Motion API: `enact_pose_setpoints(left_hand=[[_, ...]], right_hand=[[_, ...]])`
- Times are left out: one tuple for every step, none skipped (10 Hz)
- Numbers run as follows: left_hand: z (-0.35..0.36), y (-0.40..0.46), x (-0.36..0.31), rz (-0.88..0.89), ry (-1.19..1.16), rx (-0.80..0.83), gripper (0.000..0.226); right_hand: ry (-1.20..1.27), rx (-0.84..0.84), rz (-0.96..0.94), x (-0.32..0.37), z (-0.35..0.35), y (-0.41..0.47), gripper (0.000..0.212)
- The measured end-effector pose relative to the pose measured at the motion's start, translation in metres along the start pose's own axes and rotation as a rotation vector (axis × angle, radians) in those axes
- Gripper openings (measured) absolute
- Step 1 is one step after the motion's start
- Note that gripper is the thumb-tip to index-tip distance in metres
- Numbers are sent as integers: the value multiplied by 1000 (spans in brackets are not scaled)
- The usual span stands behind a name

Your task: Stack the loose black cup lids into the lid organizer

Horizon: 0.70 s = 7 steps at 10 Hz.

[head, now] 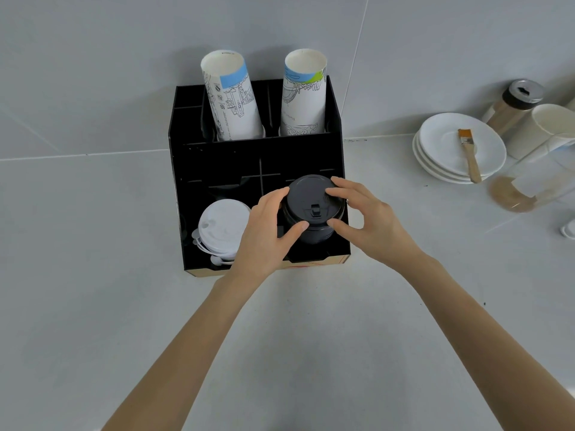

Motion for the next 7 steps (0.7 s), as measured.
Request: enact_pose_setpoints(left_hand=[[0, -3, 0, 4, -18, 0, 56], [1, -4, 0, 2, -19, 3, 56], [0, -3, -1, 0, -6, 18, 57], [-2, -2, -4, 1, 0, 32, 58], [-5, 1, -7, 27, 27, 62, 64], [-9, 4, -10, 44, 47, 80, 69], [-19, 5, -12, 15, 81, 110, 69]], right_hand=[[12, -24, -10, -1, 2, -5, 45], [21, -29, -5, -1, 2, -7, 44], [22, -32, 3, 1, 2, -8, 44], [-9, -39, -10, 6, 0, -7, 45], [-53, -28, -35, 12, -2, -8, 50], [-74, -24, -48, 18, -6, -7, 52], [-152, -3, -19, 26, -13, -6, 55]])
Point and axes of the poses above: each hand's wrist, its own y-axis towards the middle knuckle, its own z-axis out of the palm, x = y × z, the point moved 9 cm from there along y, towards the middle knuckle, and after that the axes turned 12 degrees about -x, right-handed, at the moved point
